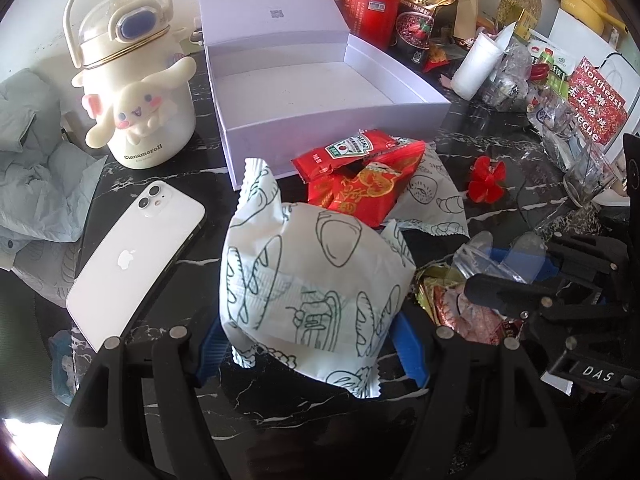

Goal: Organize objects
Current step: 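Carry the bread bag in left tool and plastic piece in right tool over the lavender box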

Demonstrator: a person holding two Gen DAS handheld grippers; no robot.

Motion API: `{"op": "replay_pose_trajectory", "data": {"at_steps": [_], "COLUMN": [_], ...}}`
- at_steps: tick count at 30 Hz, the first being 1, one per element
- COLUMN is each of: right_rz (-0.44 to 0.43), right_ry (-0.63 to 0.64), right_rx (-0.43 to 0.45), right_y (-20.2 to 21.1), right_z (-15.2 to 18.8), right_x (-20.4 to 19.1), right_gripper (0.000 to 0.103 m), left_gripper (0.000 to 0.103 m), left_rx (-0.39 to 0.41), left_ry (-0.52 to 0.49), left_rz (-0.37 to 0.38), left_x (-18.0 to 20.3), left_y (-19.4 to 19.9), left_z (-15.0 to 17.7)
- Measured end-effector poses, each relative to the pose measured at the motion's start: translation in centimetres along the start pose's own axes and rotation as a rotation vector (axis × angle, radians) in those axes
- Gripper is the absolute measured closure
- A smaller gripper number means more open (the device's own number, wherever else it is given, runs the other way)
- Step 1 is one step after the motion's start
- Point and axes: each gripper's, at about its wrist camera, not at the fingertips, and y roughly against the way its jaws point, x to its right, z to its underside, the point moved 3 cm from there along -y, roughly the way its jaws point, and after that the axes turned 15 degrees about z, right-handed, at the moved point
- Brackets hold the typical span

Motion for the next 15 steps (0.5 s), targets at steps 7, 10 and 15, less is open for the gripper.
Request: {"op": "replay_pose_trajectory", "data": {"at_steps": [7,10,15], "right_rz": [0.028,0.034,0.054], "right_ry": [-0.013,0.000,0.035], "right_rx": [0.032,0.049,0.091], "right_y": [1.0,1.6,2.9], "right_z": [-0.5,-0.8,-1.4], "right_x": [0.8,0.8,0.9], "right_gripper": [0.076,0.076,0.076], "left_gripper": [0.034,0.034,0.034], "left_rx": [0.017,0.032,0.053], "left_ry": [0.003,-0.011,-0.028], "left_rz": [0.011,0.008,0.012], "left_x": [0.1,0.5,1.4], "left_y": [0.6,1.1,1.9], "left_z": [-0.2,-0.5,-1.0]}}
